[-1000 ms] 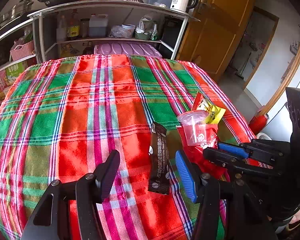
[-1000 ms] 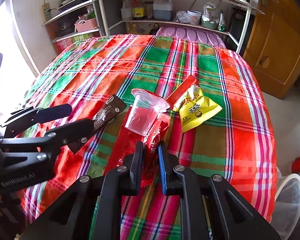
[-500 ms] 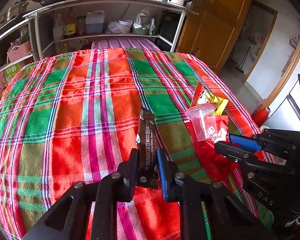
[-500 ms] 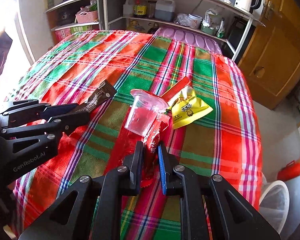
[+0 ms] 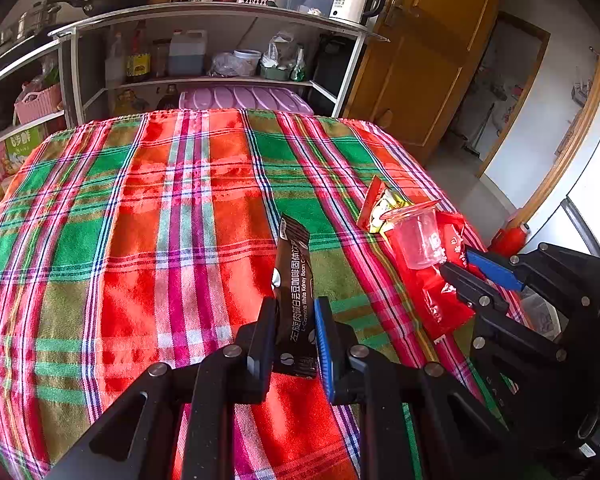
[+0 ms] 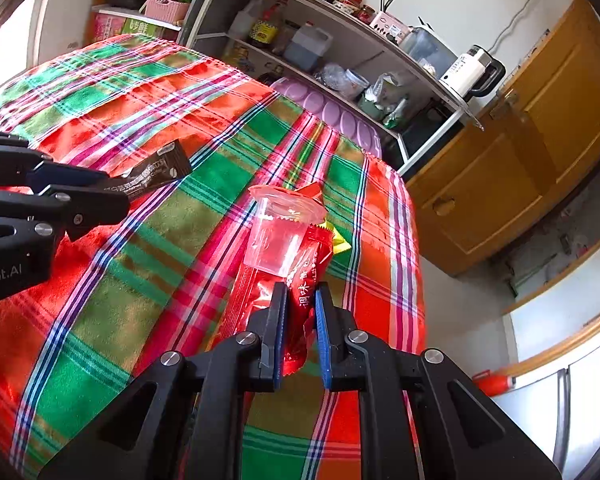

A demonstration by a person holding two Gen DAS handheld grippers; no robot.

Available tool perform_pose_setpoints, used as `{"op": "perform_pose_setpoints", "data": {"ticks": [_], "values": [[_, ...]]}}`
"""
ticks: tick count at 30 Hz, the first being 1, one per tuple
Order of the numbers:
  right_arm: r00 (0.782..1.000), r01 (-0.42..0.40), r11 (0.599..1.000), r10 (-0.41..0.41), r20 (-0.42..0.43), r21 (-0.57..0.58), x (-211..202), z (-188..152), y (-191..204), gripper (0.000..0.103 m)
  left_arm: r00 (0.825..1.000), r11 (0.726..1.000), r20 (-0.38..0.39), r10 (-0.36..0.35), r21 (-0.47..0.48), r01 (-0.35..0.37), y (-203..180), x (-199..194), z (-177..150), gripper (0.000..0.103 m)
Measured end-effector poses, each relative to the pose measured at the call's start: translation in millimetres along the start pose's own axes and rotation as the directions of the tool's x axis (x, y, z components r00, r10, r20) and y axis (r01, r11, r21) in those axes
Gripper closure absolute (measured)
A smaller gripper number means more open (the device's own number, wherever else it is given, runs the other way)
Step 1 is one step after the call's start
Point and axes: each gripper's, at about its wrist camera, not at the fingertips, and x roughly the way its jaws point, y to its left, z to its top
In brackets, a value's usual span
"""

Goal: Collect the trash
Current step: 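Lift and carry the red bag and brown wrapper with both tools over the bin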

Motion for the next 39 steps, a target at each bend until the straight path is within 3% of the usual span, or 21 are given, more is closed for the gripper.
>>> {"op": "perform_pose_setpoints", "data": {"ticks": [5,7,8,11,14,17,18,20,31,34,35,37,39], "values": [[1.0,0.028,1.0,-0.028,0.015,-0.001,-6.5,-4.6,-3.0,0.089,1.0,1.0,0.011,-0.007,-0.004,0.007,-5.1,-5.6,-1.3,0.084],[0.99,0.133,0.99,-0.13,0.051,-0.053,-12.5,-8.2,1.2,0.089,1.0,1.0,0.015,-0.01,-0.005,0.01,-6.5,-8.0,-2.2,0.084],[0.987,0.149,0.986,-0.145,0.063,-0.068,-13.5,-8.6,3.6,0.089,1.0,1.0,0.017,-0.01,-0.006,0.01,-7.0,-9.2,-2.6,0.084],[0.994,0.104,0.994,-0.103,0.045,-0.021,-12.6,-12.2,-3.4,0.09,1.0,1.0,0.02,-0.014,-0.012,0.014,-8.8,-12.5,-4.3,0.084],[0.992,0.115,0.993,-0.115,0.058,0.008,-15.2,-19.5,-7.6,0.09,1.0,1.0,0.025,-0.019,-0.011,0.02,-12.9,-16.4,-6.7,0.084],[0.997,0.03,0.994,-0.037,0.062,0.11,-18.7,-27.1,-21.0,0.09,0.999,1.0,0.027,-0.021,-0.006,0.021,-16.9,-19.5,-8.0,0.084],[0.997,-0.037,0.984,0.024,0.076,0.173,-20.2,-31.2,-30.6,0.09,0.999,1.0,0.029,-0.023,-0.005,0.024,-18.0,-20.5,-8.9,0.084],[0.994,-0.094,0.963,0.076,0.08,0.252,-20.3,-38.7,-44.0,0.09,0.999,1.0,0.031,-0.023,-0.007,0.024,-19.9,-22.7,-9.8,0.084],[0.973,-0.228,0.899,0.195,0.124,0.375,-29.1,-62.0,-65.8,0.09,0.998,0.999,0.046,-0.048,0.008,0.048,-39.9,-32.5,-11.3,0.084],[0.962,-0.273,0.891,0.25,0.112,0.362,-26.1,-65.2,-64.1,0.09,0.997,0.998,0.046,-0.055,0.02,0.054,-48.0,-33.5,-11.7,0.084],[0.966,-0.259,0.909,0.243,0.09,0.328,-23.3,-63.7,-57.4,0.09,0.997,0.998,0.047,-0.059,0.022,0.058,-49.4,-33.4,-11.9,0.084],[0.989,-0.148,0.966,0.144,0.032,0.211,-22.6,-59.1,-38.5,0.09,0.997,0.998,0.048,-0.061,0.021,0.06,-51.6,-33.3,-12.8,0.084],[0.994,-0.099,0.983,0.091,0.058,0.157,-29.7,-53.0,-28.1,0.09,0.997,0.998,0.049,-0.059,0.013,0.058,-51.3,-33.6,-14.0,0.084]]}}
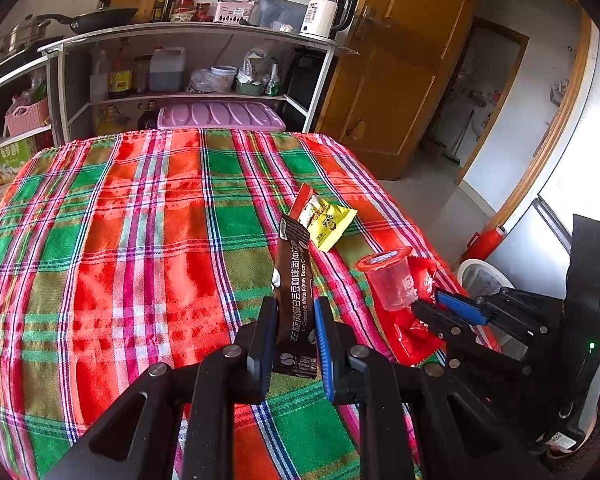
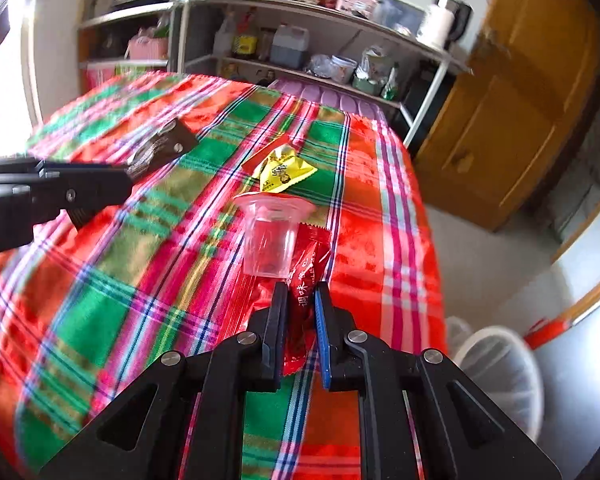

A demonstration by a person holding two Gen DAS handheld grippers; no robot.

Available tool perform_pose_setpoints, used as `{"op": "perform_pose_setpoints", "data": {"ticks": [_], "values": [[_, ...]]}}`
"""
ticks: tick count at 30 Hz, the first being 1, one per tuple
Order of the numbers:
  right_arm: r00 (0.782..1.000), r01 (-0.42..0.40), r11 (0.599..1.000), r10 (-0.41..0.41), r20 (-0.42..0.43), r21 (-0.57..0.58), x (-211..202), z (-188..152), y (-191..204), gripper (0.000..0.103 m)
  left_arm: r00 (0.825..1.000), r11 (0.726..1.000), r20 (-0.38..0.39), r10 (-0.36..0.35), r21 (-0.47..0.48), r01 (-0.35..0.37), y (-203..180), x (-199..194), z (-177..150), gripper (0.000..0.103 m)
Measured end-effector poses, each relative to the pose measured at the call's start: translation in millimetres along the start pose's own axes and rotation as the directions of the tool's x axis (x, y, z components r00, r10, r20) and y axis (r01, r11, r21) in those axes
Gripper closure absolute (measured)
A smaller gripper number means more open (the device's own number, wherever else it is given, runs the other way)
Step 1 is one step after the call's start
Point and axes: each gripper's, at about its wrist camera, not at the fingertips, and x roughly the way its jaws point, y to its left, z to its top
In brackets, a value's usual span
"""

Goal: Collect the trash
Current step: 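Lift and carry the red bag and brown wrapper with both tools over the bin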

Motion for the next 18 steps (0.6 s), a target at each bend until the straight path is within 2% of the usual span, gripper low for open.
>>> {"op": "perform_pose_setpoints", "data": {"ticks": [2,3,5,7,11,14,16,18], "values": [[0.988,0.151,0.979,-0.146,0.045,-0.139,-4.3,3.7,19.9,0.09,1.0,1.0,0.001,0.002,-0.009,-0.002,2.1,-0.8,-1.8,0.084],[0.96,0.278,0.929,-0.261,0.099,-0.244,-4.0,2.6,34.3,0.09,1.0,1.0,0.001,0.007,-0.013,-0.007,3.7,-1.1,-2.1,0.084],[0.946,0.322,0.892,-0.293,0.136,-0.318,-2.8,1.4,47.4,0.09,1.0,1.0,-0.001,0.013,-0.024,-0.013,7.4,-1.6,-2.7,0.084],[0.922,0.387,0.852,-0.349,0.167,-0.352,0.0,-2.2,53.8,0.09,1.0,1.0,0.004,0.016,-0.027,-0.016,9.7,-3.1,-2.2,0.084],[0.928,0.37,0.875,-0.338,0.156,-0.313,0.8,-6.4,48.4,0.09,1.0,0.999,0.007,0.02,-0.029,-0.02,11.6,-4.2,-2.6,0.084],[0.926,0.374,0.896,-0.348,0.147,-0.24,-3.0,-1.5,32.8,0.09,1.0,0.999,0.006,0.016,-0.031,-0.015,10.8,-4.3,-1.8,0.084],[0.938,0.338,0.925,-0.317,0.138,-0.176,-9.3,0.9,20.6,0.09,1.0,1.0,0.009,0.01,-0.029,-0.01,7.9,-4.3,-0.7,0.084],[0.935,0.344,0.928,-0.324,0.144,-0.147,-13.2,1.4,13.9,0.09,1.0,1.0,0.014,0.009,-0.019,-0.009,4.1,-5.4,0.0,0.084]]}}
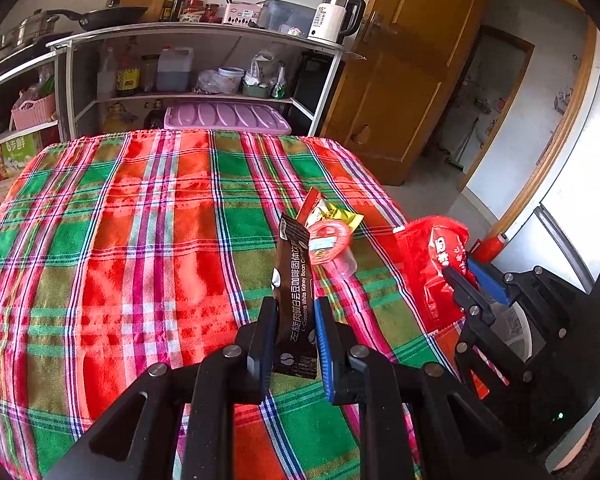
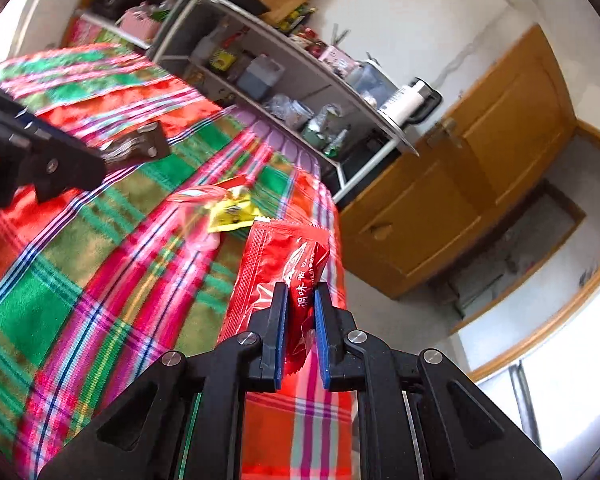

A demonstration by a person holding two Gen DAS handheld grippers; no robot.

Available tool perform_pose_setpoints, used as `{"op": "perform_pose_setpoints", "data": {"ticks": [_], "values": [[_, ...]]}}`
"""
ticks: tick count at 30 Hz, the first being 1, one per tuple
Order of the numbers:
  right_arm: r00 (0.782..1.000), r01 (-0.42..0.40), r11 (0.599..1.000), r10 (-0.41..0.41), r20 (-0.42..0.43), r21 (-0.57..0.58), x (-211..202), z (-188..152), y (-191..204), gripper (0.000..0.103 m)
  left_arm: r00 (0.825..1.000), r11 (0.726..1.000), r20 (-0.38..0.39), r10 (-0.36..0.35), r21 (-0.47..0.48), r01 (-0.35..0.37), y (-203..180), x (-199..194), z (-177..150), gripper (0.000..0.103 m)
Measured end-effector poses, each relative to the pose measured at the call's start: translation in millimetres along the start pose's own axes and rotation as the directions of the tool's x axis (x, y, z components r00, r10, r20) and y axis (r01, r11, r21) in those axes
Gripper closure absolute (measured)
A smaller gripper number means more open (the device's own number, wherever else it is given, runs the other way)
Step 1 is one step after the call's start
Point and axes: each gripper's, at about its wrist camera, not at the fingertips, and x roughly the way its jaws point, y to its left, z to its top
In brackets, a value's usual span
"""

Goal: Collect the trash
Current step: 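Lift and carry the red bag and brown wrapper with both tools over the bin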

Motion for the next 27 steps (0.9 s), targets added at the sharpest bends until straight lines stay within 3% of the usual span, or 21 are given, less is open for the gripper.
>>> {"op": "perform_pose_setpoints", "data": {"ticks": [3,5,7,27], "values": [[0.989,-0.143,0.973,0.145,0.003,0.181,-1.0,-5.4,-26.7,0.09,1.0,1.0,0.002,-0.009,-0.003,0.009,-4.5,-0.4,1.8,0.084],[0.962,-0.26,0.903,0.271,0.016,0.342,2.7,-13.7,-50.1,0.09,1.0,1.0,0.006,-0.011,0.01,0.011,-10.6,-2.2,1.9,0.084],[0.949,-0.298,0.86,0.315,0.029,0.413,4.9,-21.2,-62.4,0.09,1.0,0.999,0.006,-0.015,0.03,0.015,-18.7,-2.0,1.3,0.084],[0.961,-0.241,0.792,0.277,0.022,0.561,-19.9,-75.5,-120.0,0.09,0.993,0.978,-0.016,-0.12,0.172,0.121,-120.5,12.9,-8.7,0.084]]}}
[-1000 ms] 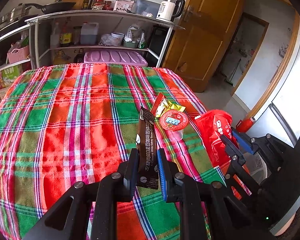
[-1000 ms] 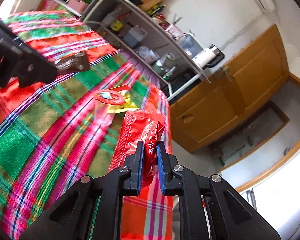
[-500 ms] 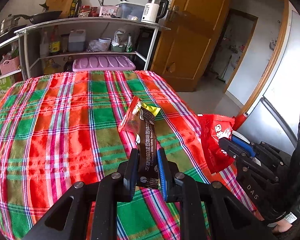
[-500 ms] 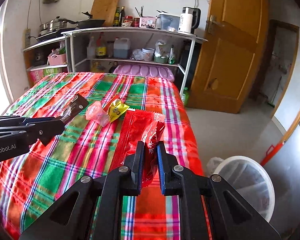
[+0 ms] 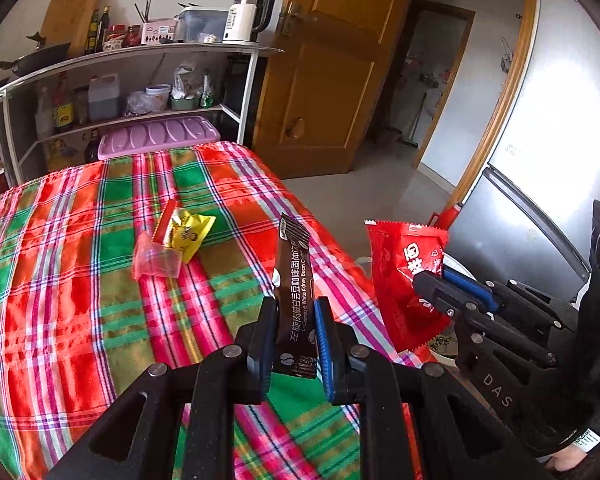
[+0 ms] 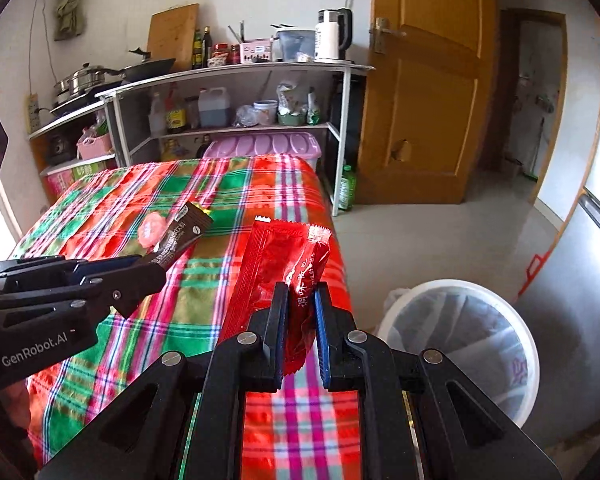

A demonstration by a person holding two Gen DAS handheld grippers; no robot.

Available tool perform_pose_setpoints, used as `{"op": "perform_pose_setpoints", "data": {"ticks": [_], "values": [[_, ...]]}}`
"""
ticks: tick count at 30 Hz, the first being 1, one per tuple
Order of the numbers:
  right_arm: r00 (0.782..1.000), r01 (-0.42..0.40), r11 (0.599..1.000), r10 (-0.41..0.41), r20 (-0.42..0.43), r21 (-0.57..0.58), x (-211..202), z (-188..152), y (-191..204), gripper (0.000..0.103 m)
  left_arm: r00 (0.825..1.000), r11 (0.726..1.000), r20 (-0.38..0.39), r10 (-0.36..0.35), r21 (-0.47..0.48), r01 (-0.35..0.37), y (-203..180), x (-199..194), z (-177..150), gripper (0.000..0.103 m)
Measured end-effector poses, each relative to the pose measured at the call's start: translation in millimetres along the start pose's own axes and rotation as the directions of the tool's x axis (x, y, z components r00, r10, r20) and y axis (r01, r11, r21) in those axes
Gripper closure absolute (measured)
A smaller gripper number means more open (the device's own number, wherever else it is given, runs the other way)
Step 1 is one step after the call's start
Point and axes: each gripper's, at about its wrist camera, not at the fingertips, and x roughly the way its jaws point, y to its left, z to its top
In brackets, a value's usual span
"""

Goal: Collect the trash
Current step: 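Lift and carry the red bag and brown wrapper with both tools over the bin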

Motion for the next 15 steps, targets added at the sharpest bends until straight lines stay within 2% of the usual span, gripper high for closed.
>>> {"op": "perform_pose_setpoints", "data": {"ticks": [15], "values": [[0.991,0.136,0.986,-0.136,-0.005,0.1,-30.3,-18.8,-81.4,0.09,0.993,0.987,-0.039,-0.116,0.104,0.119,-90.0,39.3,11.7,0.084]]}}
